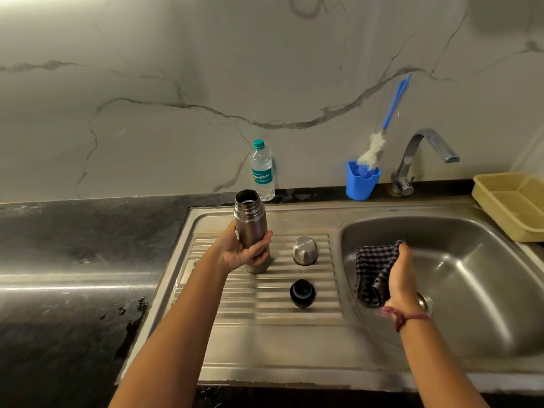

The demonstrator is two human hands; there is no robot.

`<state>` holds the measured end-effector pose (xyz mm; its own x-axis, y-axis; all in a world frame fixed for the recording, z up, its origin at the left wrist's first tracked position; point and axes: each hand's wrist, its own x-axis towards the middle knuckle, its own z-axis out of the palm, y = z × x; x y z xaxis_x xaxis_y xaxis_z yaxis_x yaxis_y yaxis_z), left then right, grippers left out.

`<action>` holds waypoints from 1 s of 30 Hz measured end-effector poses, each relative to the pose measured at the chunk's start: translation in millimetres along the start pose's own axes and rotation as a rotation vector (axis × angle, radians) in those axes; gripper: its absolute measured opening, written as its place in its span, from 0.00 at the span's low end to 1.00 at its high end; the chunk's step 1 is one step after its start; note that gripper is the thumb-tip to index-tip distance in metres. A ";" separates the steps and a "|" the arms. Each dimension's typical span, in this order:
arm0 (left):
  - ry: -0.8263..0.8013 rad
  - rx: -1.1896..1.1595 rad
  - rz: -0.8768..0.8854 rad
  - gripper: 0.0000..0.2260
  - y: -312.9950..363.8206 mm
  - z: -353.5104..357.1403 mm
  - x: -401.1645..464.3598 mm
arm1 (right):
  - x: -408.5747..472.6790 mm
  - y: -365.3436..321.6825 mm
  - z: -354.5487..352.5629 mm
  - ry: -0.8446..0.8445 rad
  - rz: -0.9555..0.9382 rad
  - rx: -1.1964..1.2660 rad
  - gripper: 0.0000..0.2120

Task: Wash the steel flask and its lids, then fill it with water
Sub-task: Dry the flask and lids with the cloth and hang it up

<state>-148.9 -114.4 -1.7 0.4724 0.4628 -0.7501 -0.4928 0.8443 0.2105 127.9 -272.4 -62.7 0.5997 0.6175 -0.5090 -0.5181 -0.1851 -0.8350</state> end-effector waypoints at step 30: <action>0.340 0.671 0.341 0.32 -10.3 -57.0 -2.6 | 6.5 7.9 5.6 0.043 -0.014 0.013 0.48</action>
<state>-186.7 -139.6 -37.6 0.0756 0.7069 -0.7033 0.0226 0.7039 0.7099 124.3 -265.5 -71.5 0.6329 0.5864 -0.5056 -0.5168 -0.1664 -0.8398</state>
